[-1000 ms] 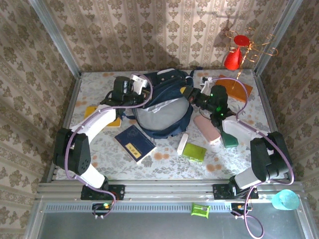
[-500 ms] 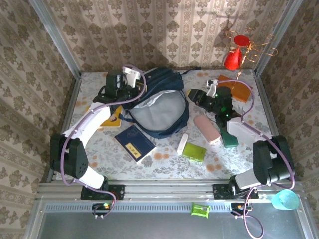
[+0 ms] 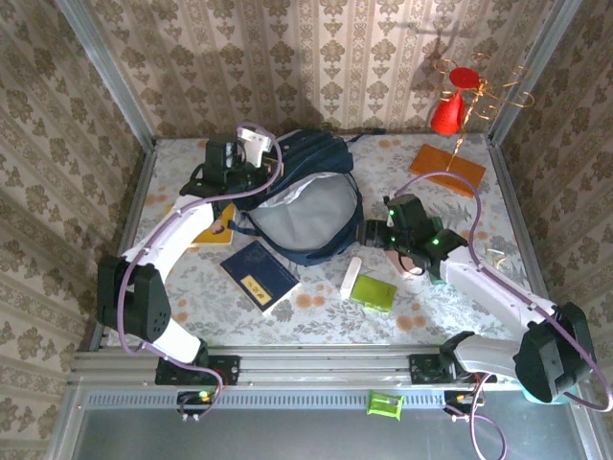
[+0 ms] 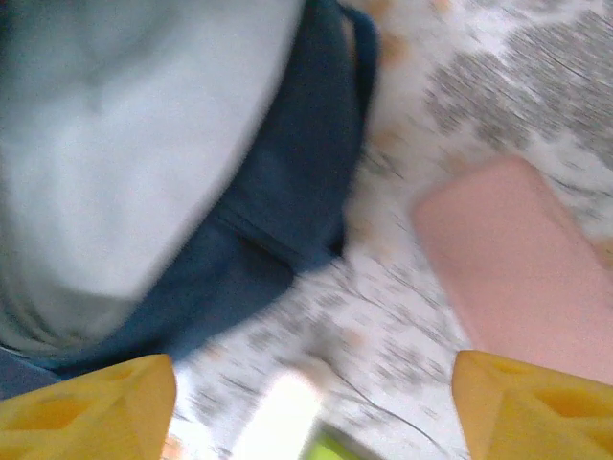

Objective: Pack the student bag

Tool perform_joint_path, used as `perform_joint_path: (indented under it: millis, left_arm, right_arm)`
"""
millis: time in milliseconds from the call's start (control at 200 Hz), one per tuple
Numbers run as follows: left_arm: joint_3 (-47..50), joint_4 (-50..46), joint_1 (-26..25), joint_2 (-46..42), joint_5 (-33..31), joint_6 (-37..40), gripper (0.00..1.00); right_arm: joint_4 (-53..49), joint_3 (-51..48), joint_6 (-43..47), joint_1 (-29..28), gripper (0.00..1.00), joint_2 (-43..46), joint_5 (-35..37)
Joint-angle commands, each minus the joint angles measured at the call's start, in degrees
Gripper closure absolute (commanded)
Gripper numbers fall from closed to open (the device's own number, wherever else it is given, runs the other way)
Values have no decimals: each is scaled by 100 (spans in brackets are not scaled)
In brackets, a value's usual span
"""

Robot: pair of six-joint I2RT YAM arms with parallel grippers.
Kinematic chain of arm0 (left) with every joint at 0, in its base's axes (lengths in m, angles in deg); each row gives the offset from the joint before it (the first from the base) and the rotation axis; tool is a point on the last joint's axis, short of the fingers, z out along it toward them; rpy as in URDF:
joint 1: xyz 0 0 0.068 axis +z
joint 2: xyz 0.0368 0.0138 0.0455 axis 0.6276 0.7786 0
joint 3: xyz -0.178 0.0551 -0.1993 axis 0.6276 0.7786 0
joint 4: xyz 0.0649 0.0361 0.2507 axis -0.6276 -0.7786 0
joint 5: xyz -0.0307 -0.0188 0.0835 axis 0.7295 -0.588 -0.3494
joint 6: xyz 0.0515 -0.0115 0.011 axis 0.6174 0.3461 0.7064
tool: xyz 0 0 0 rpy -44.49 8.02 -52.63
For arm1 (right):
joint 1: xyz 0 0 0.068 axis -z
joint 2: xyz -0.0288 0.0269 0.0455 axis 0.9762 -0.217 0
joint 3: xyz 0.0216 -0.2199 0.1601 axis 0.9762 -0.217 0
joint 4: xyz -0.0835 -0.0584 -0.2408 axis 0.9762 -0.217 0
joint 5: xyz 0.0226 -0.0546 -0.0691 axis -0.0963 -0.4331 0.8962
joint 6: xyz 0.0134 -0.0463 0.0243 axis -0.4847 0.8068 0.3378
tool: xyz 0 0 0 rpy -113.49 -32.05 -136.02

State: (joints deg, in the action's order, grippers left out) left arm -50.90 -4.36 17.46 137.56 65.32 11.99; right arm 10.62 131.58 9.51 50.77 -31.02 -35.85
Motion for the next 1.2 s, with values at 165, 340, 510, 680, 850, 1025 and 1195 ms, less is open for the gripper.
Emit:
perform_joint_path:
  millis: [165,340,510,680,850,1025,1195]
  left_arm:
    - [-213,551,-60,20,229,129,100]
    - [-188,435,-65,9,143,238,100]
    - [6,364,-105,145,103,416,100]
    - [69,450,-82,446,182,328,100]
    - [337,507,-126,302,260,75,55]
    - [1956,592,-29,-1185,-1437,-825,30]
    - [3611,-517,115,-2742,-2907,-2190,20]
  right_arm:
    - [-1063,122,406,1030,11,-283,609]
    - [-461,404,656,420,8,-722,-77]
    - [231,157,605,-243,8,-516,61]
    - [1115,-237,679,-562,10,-383,-1281]
    - [1562,-356,733,-1348,13,-578,-1284]
    - [2117,-104,384,-2186,17,-1287,-1299]
    - [2151,757,-136,-2733,18,-2535,-1113]
